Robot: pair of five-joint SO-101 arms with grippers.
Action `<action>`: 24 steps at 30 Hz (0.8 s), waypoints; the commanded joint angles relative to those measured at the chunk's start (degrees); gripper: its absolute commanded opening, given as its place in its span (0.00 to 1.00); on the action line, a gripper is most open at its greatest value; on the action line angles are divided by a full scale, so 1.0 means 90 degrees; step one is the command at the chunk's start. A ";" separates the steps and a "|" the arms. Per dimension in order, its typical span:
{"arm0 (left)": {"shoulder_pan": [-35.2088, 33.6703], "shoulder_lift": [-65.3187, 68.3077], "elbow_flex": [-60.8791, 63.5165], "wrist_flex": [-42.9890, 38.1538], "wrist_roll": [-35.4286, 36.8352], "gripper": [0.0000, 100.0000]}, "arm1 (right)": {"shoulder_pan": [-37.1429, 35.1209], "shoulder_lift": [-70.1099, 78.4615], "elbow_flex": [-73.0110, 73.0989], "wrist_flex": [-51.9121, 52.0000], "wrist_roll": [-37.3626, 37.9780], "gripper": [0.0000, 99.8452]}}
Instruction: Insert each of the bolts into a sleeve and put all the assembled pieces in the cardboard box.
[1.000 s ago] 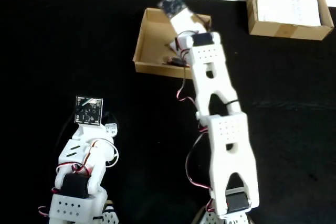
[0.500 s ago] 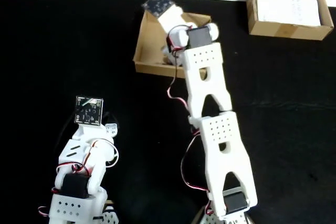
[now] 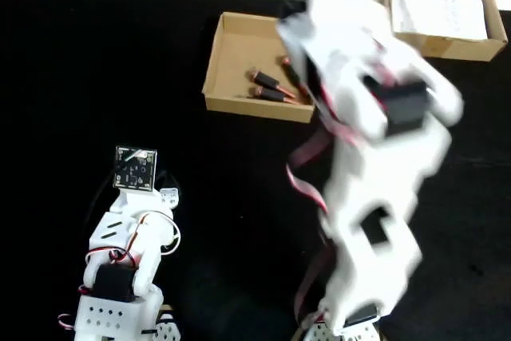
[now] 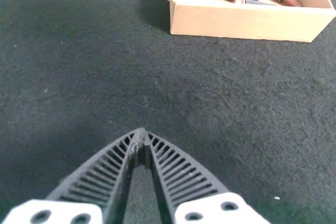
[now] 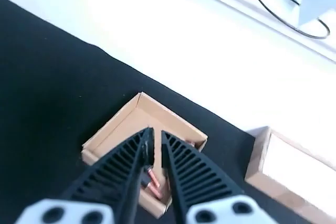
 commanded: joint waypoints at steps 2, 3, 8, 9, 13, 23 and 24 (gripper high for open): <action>0.0073 -0.0005 0.0093 0.0049 -0.0020 0.01 | -0.0044 -0.2584 0.2769 0.0073 -0.0420 0.01; 0.0063 -0.0005 0.0093 0.0117 -0.0020 0.01 | -0.0044 -0.3092 0.3346 0.0073 -0.0498 0.01; 0.0054 -0.0015 0.0093 0.0371 -0.0020 0.01 | -0.0024 -0.5328 0.5993 0.0044 -0.0899 0.01; 0.0054 -0.0015 0.0093 0.0440 -0.0020 0.01 | -0.0024 -0.5719 0.6530 0.0044 -0.1026 0.01; 0.0044 -0.0015 0.0093 0.1153 -0.0020 0.01 | -0.0015 -0.7038 0.8669 -0.0474 -0.1455 0.01; 0.0034 -0.0034 0.0093 0.2569 -0.0020 0.01 | 0.1480 -1.0007 1.5204 -0.3844 -0.1504 0.01; 0.0034 -0.0034 0.0093 0.2696 -0.0020 0.01 | 0.1646 -1.0242 1.5829 -0.4166 -0.1504 0.01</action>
